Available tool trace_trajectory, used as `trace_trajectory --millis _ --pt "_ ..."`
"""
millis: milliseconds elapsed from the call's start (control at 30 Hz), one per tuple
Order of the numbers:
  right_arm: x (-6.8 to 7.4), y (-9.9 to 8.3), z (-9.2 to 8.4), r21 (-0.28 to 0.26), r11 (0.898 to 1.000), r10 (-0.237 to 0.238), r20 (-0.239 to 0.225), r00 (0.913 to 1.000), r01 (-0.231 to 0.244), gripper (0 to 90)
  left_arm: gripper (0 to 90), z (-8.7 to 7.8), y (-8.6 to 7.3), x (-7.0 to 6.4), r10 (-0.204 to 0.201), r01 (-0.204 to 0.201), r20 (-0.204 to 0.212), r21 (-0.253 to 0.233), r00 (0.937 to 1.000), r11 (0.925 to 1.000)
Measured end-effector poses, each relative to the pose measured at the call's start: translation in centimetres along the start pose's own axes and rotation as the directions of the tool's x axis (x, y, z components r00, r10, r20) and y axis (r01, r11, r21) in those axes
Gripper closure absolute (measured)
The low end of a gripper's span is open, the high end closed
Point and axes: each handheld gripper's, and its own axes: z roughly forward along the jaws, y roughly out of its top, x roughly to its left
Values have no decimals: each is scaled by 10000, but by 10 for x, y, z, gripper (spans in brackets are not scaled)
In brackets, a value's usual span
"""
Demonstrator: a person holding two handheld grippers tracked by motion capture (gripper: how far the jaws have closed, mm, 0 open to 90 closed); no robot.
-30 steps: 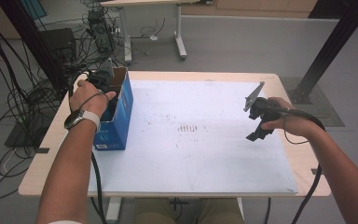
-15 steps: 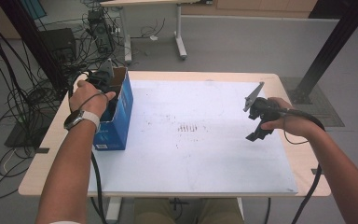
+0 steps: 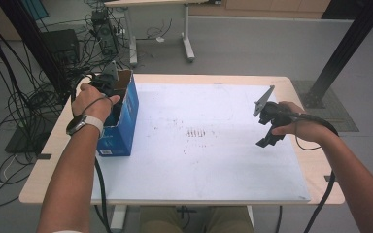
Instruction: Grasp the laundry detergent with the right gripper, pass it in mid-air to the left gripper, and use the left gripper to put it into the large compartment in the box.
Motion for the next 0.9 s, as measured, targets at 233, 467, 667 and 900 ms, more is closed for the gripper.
trace_trajectory --millis 233,467,667,900 --pt "1 0 1 44 10000 34 -30 10000 -33 96 376 0 0 0 19 -19 -4 -8 10000 10000" --pt "0 0 1 30 10000 42 -31 10000 -42 97 376 0 0 0 41 -41 9 -21 10000 10000" --pt "1 0 2 5 10000 43 -47 10000 -43 95 376 0 0 1 80 -80 34 -25 10000 10000" --pt "1 0 3 13 10000 16 -46 10000 -15 96 376 0 -1 0 82 -81 28 -119 10000 9999"
